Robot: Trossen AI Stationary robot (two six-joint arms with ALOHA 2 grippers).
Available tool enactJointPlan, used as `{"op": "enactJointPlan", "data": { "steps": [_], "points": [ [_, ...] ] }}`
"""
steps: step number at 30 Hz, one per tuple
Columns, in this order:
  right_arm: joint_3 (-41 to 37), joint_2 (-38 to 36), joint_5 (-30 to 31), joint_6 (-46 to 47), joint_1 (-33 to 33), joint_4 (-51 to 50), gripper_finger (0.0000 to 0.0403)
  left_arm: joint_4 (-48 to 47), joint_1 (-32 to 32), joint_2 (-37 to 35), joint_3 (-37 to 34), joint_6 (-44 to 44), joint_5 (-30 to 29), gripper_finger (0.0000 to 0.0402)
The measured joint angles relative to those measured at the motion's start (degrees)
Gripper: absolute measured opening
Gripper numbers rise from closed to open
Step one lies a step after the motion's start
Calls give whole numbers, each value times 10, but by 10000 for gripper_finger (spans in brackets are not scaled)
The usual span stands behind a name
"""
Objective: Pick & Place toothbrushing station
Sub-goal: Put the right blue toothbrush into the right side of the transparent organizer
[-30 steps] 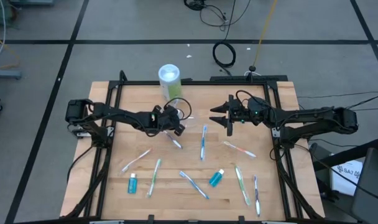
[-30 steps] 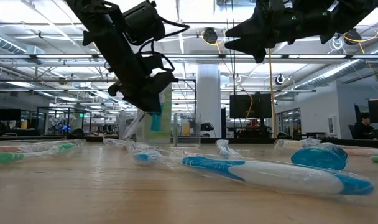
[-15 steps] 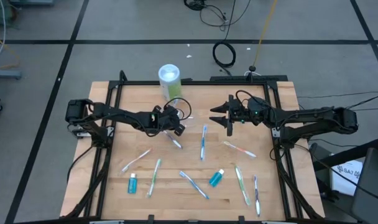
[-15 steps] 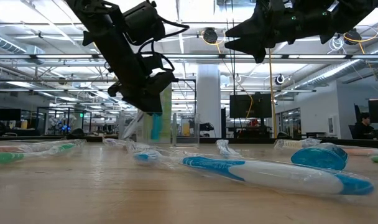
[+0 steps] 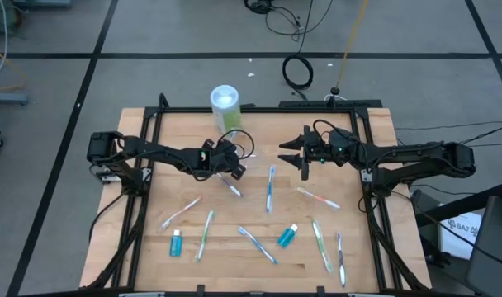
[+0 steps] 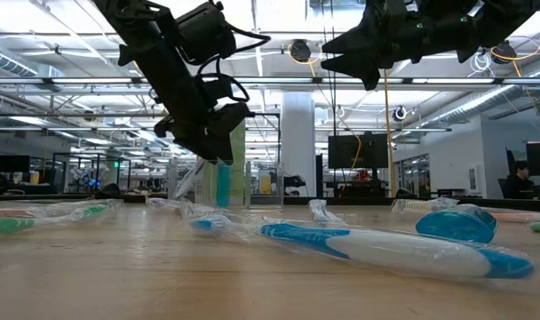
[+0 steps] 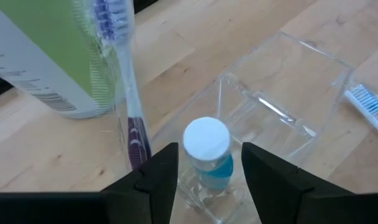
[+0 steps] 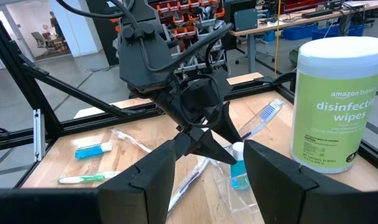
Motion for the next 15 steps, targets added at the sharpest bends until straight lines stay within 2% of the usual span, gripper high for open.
{"op": "enactJointPlan", "data": {
  "steps": [6, 15],
  "points": [
    [0, 0, 0, 0, 0, 0, 183, -1, 0, -19, 0, 20, -3, 184],
    [0, 0, 0, 0, 0, -19, 183, -4, -4, -117, 0, 56, -3, 184]
  ]
}}
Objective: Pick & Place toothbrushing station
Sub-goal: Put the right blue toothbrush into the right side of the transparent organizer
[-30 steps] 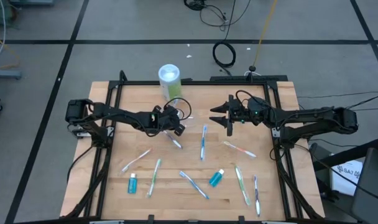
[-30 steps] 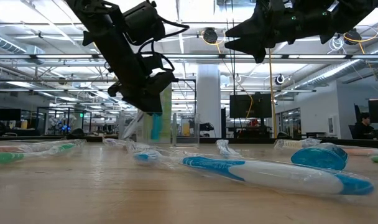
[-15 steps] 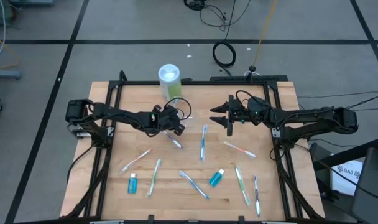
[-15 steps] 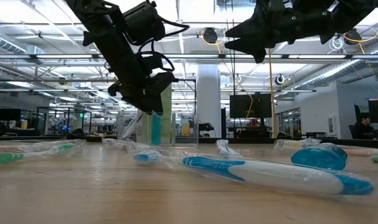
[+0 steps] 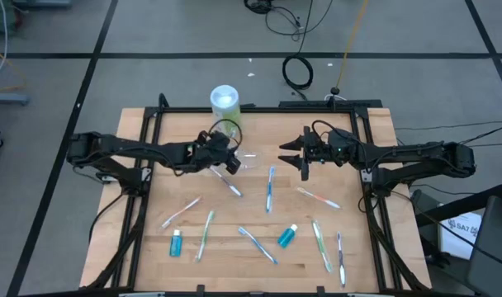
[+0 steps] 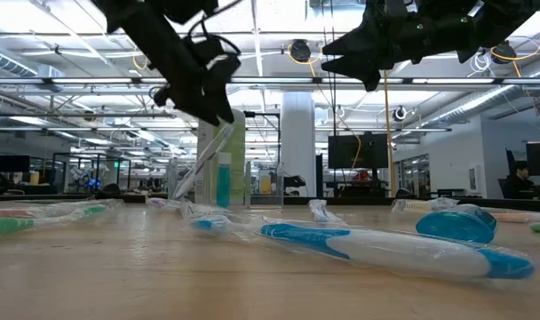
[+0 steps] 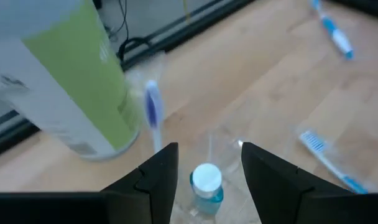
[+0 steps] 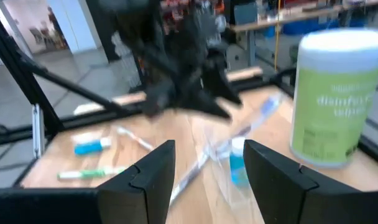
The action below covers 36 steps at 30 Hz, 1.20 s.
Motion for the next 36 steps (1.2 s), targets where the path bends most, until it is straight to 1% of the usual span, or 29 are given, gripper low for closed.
{"op": "enactJointPlan", "data": {
  "steps": [3, 5, 8, 11, 14, 16, 17, 21, 23, 26, 29, 36],
  "points": [
    [0, 0, 10, 6, 0, -37, 183, 0, -9, -27, 0, 16, 0, 184],
    [0, 0, 42, 28, 0, -65, 183, 0, -15, -39, 0, 32, 0, 184],
    [0, 0, 124, 60, -4, -121, 183, 2, -25, -45, 0, 56, 0, 184],
    [0, 0, 230, 96, -15, -193, 183, 3, -28, -44, 0, 61, 0, 184],
    [0, 0, 335, 154, -34, -273, 183, 3, -25, -44, 0, 51, 9, 184],
    [0, 0, 380, 205, -52, -323, 183, 3, -22, -44, 0, 57, 23, 184],
    [0, 0, 391, 233, -61, -348, 183, 3, -20, -44, 0, 65, 28, 184],
    [-1, 0, 393, 306, -104, -441, 183, 4, -16, -44, 0, 82, 30, 184],
    [-14, 0, 407, 331, -124, -459, 183, 4, -15, -44, 0, 82, 30, 184],
    [-53, 0, 407, 365, -160, -440, 183, 4, -15, -44, 0, 76, 30, 184],
    [-87, 0, 375, 373, -202, -408, 183, 5, -15, -44, 0, 72, 30, 184],
    [-120, 0, 325, 376, -266, -405, 183, 5, -15, -44, 0, 71, 30, 184]
  ]
}}
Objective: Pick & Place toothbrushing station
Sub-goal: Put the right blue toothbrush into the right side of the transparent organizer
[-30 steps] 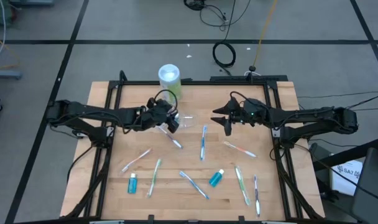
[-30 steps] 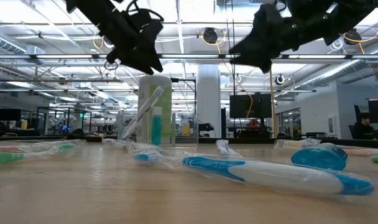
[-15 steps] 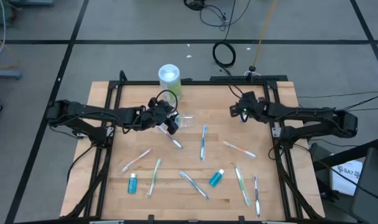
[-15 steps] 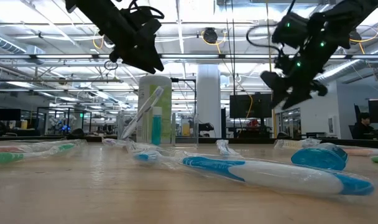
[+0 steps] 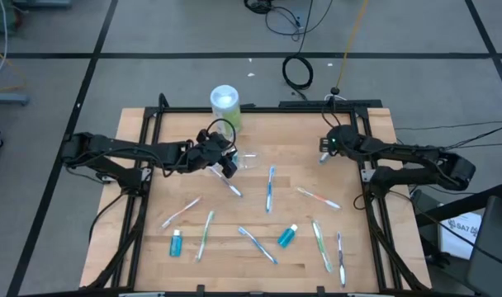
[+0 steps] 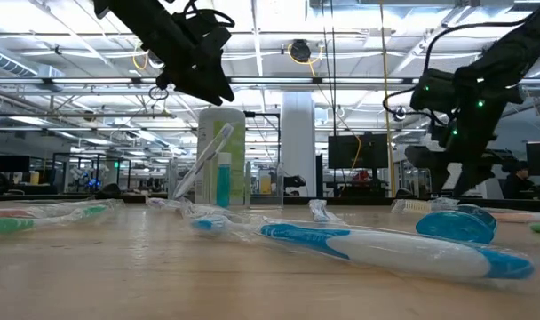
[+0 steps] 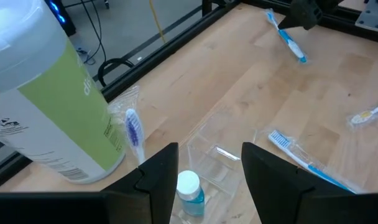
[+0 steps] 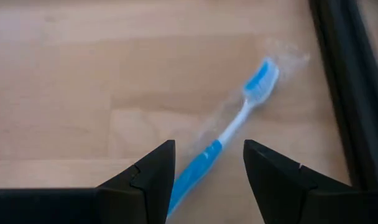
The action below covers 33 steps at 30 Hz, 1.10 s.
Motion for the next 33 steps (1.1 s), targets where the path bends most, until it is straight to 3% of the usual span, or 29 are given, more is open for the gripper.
{"op": "enactJointPlan", "data": {
  "steps": [6, 12, 17, 30, 33],
  "points": [
    [-12, 4, -11, 0, -21, 9, 183, 0, 0, 0, 0, -1, 0, 184],
    [-55, 25, -15, 14, -36, 94, 183, 0, 0, 0, 0, -1, 0, 184],
    [-67, 33, -35, -38, -60, 126, 178, 0, 0, 0, 0, -1, 0, 184],
    [-69, 35, -43, -112, -63, 155, 33, 21, 0, 0, 0, 14, 0, 184],
    [-70, 35, -76, -144, -61, 185, 14, 26, -6, -4, 0, 14, 0, 184]
  ]
}}
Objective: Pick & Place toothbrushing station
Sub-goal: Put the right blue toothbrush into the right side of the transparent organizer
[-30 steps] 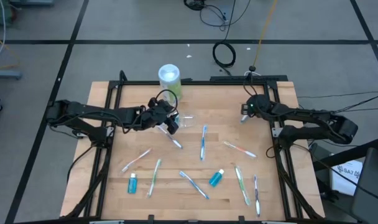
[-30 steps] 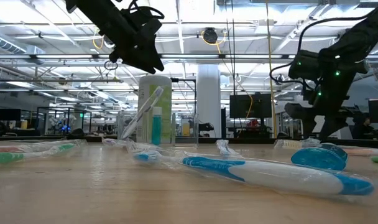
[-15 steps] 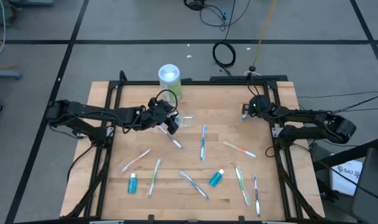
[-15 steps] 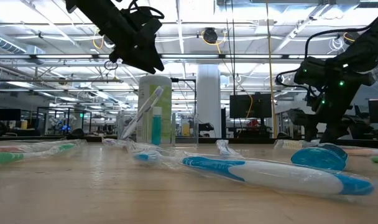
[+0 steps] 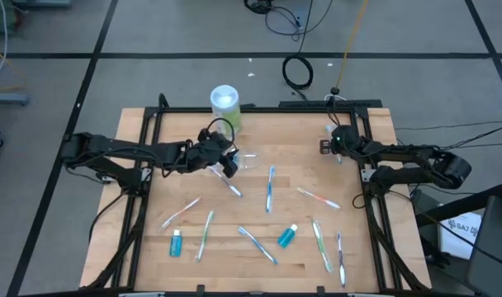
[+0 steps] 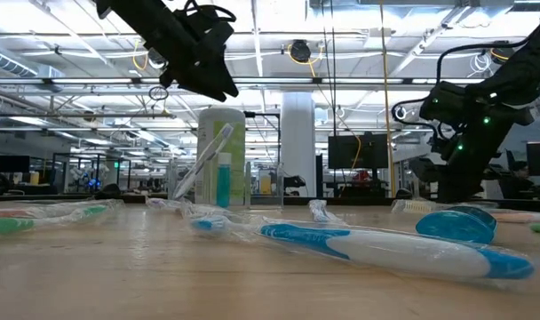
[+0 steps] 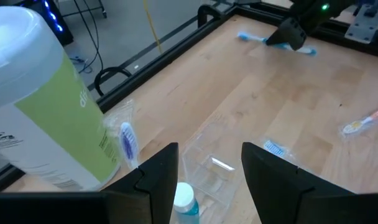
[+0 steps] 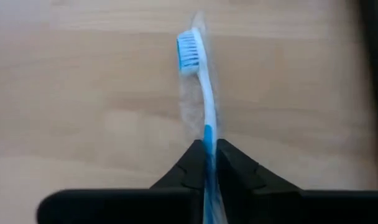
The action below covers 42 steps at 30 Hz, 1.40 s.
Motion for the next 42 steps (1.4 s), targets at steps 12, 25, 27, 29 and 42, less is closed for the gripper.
{"op": "enactJointPlan", "data": {
  "steps": [12, 25, 27, 29, 42],
  "points": [
    [-1, -17, -204, -84, 36, 293, 14, -53, -53, -100, 1, -2, -1, 184],
    [0, -30, -249, -190, 207, 661, 14, -62, -127, -146, 0, 6, -91, 184],
    [0, -28, -249, -229, 244, 703, 14, -61, -134, -156, 0, 13, -106, 184],
    [7, -21, -249, -268, 279, 730, 14, -59, -138, -162, 0, 19, -117, 184],
    [125, 103, -190, -367, 391, 721, 14, -62, -142, -143, 0, 44, -120, 184]
  ]
}}
